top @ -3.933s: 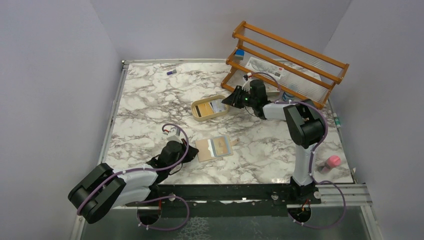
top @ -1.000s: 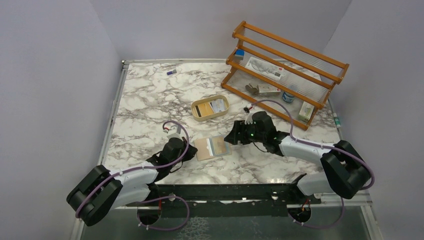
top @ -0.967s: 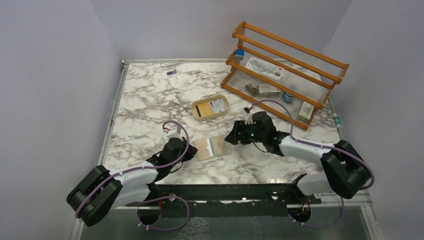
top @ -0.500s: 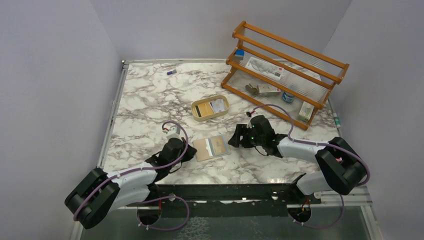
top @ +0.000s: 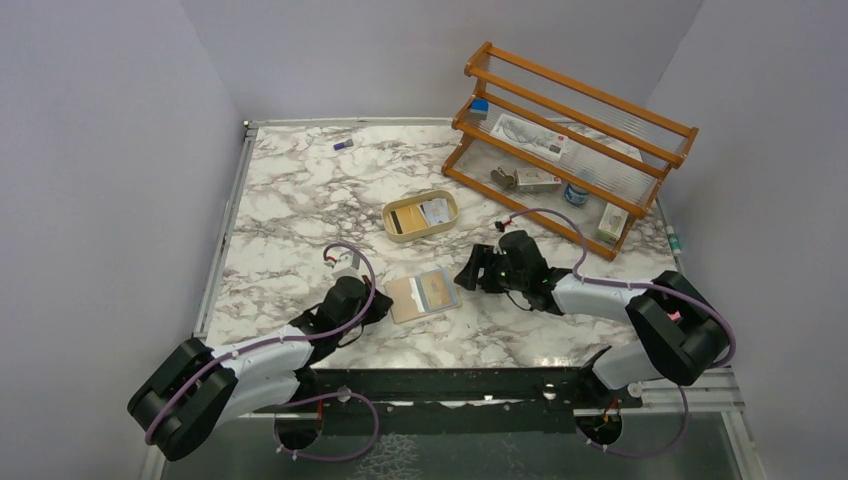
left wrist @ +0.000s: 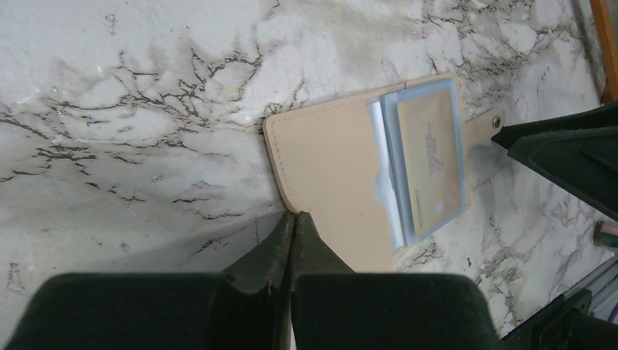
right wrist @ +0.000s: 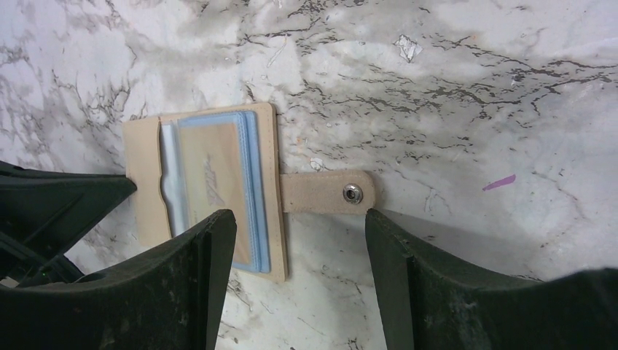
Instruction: Take the credit cards out of the card holder
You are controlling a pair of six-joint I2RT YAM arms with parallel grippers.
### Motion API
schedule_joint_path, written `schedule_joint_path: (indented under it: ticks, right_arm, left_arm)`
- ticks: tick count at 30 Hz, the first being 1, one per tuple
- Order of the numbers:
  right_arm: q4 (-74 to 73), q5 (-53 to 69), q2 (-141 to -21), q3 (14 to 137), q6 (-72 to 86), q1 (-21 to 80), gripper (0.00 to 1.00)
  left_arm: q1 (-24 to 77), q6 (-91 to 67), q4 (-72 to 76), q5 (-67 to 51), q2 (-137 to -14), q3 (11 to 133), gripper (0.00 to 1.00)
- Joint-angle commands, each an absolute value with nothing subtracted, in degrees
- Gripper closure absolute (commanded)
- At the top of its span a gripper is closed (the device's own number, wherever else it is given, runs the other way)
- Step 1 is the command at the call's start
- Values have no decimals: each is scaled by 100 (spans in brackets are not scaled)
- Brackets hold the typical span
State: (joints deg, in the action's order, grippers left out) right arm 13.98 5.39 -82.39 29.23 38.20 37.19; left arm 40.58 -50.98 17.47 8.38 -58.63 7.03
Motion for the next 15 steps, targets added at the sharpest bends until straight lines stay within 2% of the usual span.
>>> schedule_joint_path:
  ticks: [1, 8, 15]
  right_arm:
    - [696, -178, -8473, 2807, 4010, 3741, 29]
    - [365, -674, -8206, 2645, 4269, 3738, 25]
    - [1531, 162, -8106, 2209, 4328, 3737, 25]
  left_arm:
    - [4058, -5008, 1372, 969, -5902, 539, 100]
    - [4054, -5022, 1315, 993, -5803, 495, 100]
    - [4058, -5036, 1381, 960, -5883, 500, 100]
